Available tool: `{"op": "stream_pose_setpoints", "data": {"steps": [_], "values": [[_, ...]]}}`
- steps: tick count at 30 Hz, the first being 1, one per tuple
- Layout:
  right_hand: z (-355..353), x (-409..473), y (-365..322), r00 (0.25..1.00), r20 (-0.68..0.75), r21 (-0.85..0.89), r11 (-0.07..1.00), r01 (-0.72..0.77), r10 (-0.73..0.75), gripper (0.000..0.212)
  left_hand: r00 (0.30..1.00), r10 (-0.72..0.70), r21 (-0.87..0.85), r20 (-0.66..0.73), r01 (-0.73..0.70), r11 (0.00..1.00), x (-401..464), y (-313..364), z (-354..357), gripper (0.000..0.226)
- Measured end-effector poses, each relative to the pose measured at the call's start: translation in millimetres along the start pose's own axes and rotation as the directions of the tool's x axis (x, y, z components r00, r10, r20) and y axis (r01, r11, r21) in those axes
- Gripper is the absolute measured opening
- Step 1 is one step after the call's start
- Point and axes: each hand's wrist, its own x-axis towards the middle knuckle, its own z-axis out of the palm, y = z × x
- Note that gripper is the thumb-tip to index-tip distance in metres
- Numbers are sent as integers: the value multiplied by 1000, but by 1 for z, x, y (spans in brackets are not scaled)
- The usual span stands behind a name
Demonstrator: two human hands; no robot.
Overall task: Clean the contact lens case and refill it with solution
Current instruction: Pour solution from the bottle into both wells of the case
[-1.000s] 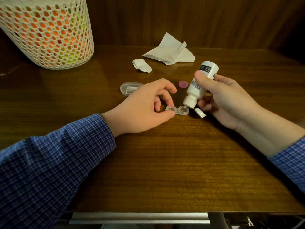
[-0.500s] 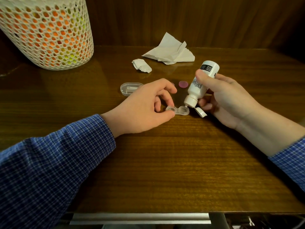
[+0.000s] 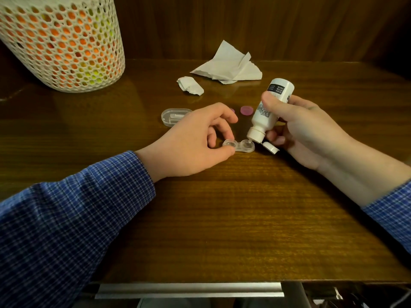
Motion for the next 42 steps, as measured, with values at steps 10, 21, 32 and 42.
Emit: {"op": "stream_pose_setpoints", "data": {"steps": [10, 21, 32, 42], "values": [[0, -1, -1, 1000, 8, 8, 1000, -5, 5, 23, 1000, 0, 8, 2, 0, 1000, 1, -2, 0, 52], [1, -3, -3, 999, -28, 7, 1000, -23, 23, 29, 1000, -6, 4, 1, 6, 1000, 1, -2, 0, 53], [-4, 4, -12, 969, -125, 223, 958, -182, 213, 48, 1000, -4, 54, 1, 4, 999, -2, 4, 1, 54], [-2, -1, -14, 966, -127, 265, 946, -184, 224, 48, 997, 83, 241, 8, -82, 967, -13, 14, 4, 64]]}}
